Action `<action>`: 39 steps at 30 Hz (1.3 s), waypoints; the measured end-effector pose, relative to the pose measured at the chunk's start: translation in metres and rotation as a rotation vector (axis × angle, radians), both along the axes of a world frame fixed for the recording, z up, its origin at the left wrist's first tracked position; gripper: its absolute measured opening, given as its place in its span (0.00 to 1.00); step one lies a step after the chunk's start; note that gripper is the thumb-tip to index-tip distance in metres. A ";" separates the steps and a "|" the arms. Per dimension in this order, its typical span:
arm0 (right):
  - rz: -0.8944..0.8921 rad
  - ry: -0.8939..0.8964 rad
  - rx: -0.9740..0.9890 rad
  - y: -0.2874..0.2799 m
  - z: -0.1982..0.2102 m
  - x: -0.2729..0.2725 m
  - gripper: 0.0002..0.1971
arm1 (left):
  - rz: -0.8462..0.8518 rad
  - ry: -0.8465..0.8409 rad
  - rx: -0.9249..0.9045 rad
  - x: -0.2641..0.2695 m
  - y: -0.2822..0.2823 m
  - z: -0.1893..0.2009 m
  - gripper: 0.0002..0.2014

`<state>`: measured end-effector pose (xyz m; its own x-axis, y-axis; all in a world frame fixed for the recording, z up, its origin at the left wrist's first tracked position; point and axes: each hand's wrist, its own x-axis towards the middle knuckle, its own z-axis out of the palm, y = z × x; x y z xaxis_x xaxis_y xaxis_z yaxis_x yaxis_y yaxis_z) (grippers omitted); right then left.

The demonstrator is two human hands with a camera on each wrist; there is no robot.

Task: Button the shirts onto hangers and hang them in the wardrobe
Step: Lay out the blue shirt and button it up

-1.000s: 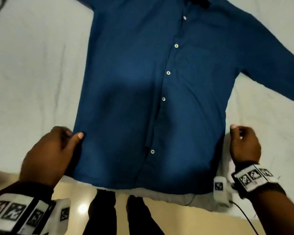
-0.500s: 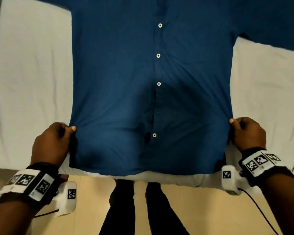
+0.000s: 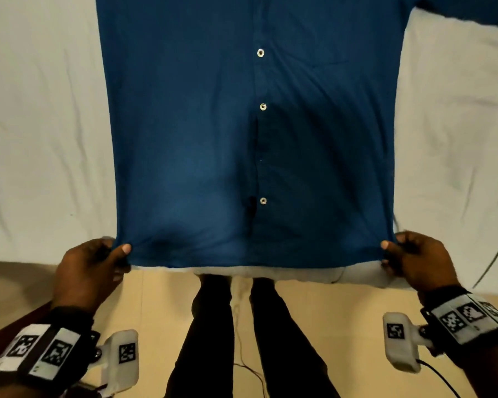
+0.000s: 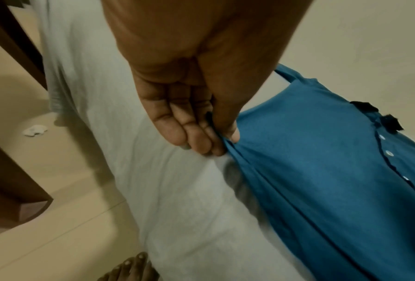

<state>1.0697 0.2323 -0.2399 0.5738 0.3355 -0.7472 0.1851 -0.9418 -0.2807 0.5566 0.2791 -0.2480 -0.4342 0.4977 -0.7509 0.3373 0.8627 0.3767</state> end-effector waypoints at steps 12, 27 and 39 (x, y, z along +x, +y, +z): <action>0.521 -0.195 -0.301 0.011 0.025 -0.007 0.10 | -0.852 0.462 -0.282 -0.004 0.009 0.026 0.18; 0.836 -0.219 0.269 0.097 0.020 -0.196 0.18 | -1.033 0.089 0.352 0.195 0.131 0.006 0.15; 0.788 -0.148 0.133 0.112 0.025 -0.194 0.11 | -1.650 0.308 0.607 0.180 0.121 -0.017 0.25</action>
